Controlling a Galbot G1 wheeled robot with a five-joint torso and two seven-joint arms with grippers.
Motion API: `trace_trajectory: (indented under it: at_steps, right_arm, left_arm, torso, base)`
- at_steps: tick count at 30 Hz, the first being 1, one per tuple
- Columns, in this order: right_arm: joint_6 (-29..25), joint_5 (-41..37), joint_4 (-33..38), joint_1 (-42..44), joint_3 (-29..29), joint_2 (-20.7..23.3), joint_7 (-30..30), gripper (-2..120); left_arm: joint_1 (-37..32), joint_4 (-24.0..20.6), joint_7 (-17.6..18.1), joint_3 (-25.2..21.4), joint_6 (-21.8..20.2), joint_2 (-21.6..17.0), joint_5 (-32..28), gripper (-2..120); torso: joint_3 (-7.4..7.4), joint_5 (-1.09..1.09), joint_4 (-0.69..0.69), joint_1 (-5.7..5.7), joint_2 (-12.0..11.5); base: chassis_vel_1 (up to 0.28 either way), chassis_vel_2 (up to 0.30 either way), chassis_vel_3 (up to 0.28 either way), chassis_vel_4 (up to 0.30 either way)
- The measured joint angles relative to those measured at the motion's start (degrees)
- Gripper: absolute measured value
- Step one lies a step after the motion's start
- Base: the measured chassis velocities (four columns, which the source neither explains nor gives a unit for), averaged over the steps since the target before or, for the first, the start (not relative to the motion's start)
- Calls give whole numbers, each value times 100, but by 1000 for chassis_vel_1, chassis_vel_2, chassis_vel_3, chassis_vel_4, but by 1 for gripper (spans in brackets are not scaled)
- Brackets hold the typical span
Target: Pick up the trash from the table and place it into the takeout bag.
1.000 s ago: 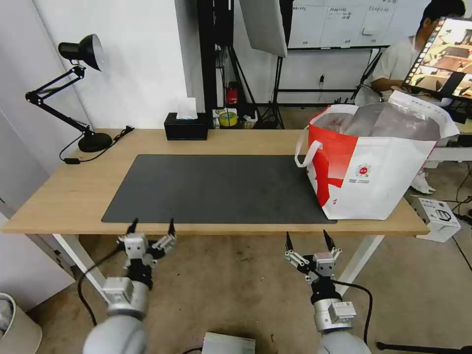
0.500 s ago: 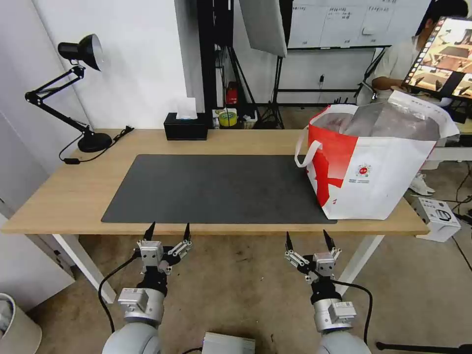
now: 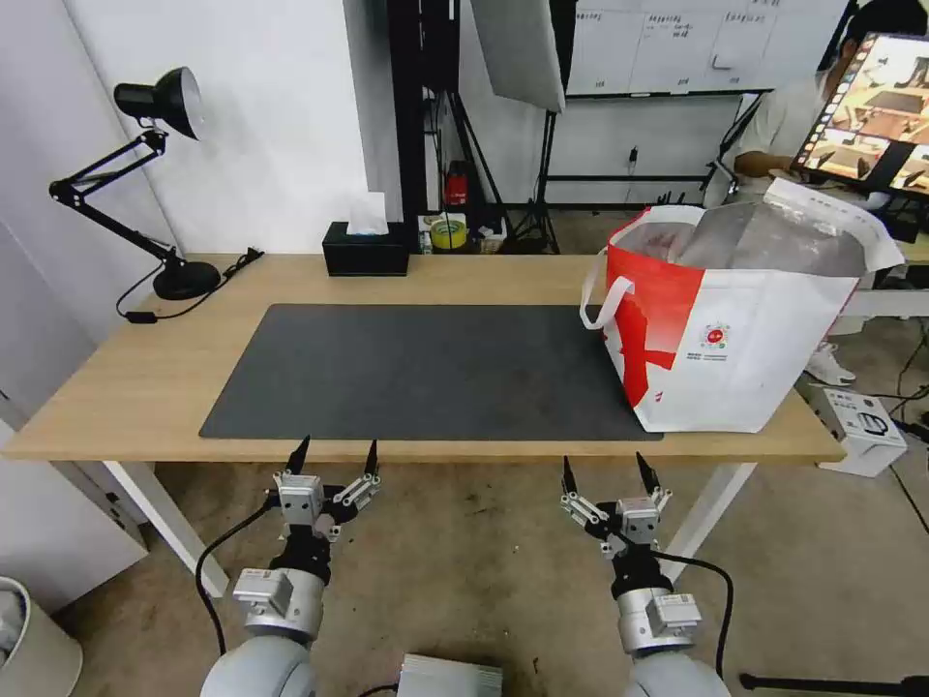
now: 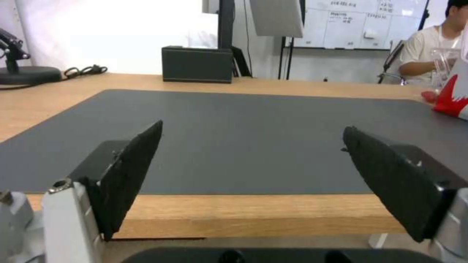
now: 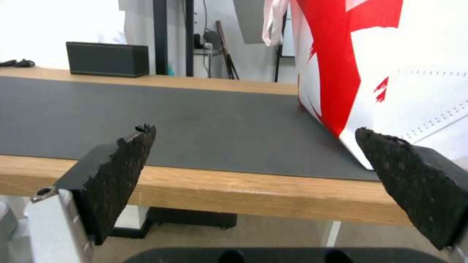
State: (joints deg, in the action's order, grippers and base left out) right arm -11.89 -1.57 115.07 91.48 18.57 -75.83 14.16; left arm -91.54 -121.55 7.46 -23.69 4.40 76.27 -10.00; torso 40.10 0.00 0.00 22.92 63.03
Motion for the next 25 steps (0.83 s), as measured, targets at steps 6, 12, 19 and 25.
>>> trace_trajectory:
  at_steps: [6,12,19,25]
  right_arm:
    - [0,0,0,0,0,0,0,100]
    - [0,0,0,0,0,0,0,100]
    - [0,0,0,0,0,0,0,100]
    - [0,0,0,0,0,0,0,100]
  left_arm:
    - [3,0,1,2,-1,-2,-3,100]
    - [4,0,2,3,-3,-4,-5,100]
    - [4,1,3,4,-5,-5,-8,100]
    - [4,1,3,4,-7,-5,-9,100]
  torso:
    - [0,0,0,0,0]
    - [0,0,0,0,0]
    - [0,0,0,0,0]
    - [0,0,0,0,0]
  base:
    - [0,0,0,0]
    - [0,0,0,0]
    - [0,0,0,0]
    - [0,0,0,0]
